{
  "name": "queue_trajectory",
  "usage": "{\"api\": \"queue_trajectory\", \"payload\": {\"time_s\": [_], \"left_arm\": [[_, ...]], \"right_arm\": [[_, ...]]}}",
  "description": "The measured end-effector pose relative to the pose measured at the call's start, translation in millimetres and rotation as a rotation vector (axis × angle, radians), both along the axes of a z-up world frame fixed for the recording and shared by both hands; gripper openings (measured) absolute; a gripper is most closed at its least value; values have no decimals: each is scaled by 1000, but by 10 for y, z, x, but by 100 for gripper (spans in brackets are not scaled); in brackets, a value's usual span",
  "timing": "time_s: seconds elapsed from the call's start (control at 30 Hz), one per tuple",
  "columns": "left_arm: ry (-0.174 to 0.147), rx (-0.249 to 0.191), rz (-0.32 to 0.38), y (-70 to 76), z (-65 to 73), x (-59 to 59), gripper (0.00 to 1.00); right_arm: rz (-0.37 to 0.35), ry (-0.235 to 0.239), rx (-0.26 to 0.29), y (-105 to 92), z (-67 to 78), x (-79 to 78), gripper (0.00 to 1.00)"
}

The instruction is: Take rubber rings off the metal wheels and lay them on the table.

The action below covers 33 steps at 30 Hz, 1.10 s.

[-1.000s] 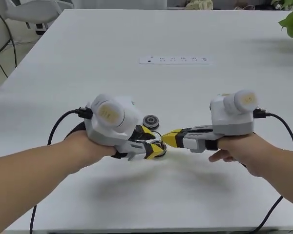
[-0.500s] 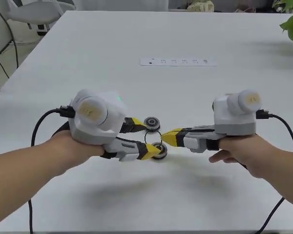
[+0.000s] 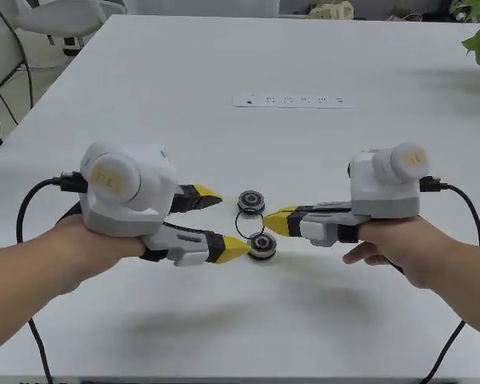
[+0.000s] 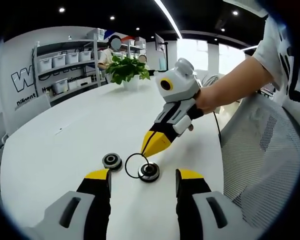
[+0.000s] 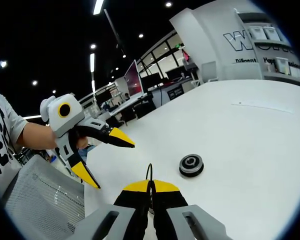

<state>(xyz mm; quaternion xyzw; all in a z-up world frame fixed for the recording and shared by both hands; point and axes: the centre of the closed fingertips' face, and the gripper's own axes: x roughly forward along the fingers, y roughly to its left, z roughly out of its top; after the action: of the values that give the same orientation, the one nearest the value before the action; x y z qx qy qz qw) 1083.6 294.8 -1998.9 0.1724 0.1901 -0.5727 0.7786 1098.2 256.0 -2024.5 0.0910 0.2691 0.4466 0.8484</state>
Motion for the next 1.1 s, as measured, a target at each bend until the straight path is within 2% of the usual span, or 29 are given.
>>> {"api": "queue_trajectory", "payload": {"time_s": [0.43, 0.6, 1.1], "left_arm": [[-5, -31, 77, 300, 102, 40, 59], [-5, -27, 88, 388, 89, 34, 64], [2, -15, 120, 576, 46, 41, 71]], "right_arm": [[27, -9, -8, 172, 22, 31, 0], [36, -11, -11, 242, 18, 43, 0], [59, -3, -28, 420, -84, 90, 0]]}}
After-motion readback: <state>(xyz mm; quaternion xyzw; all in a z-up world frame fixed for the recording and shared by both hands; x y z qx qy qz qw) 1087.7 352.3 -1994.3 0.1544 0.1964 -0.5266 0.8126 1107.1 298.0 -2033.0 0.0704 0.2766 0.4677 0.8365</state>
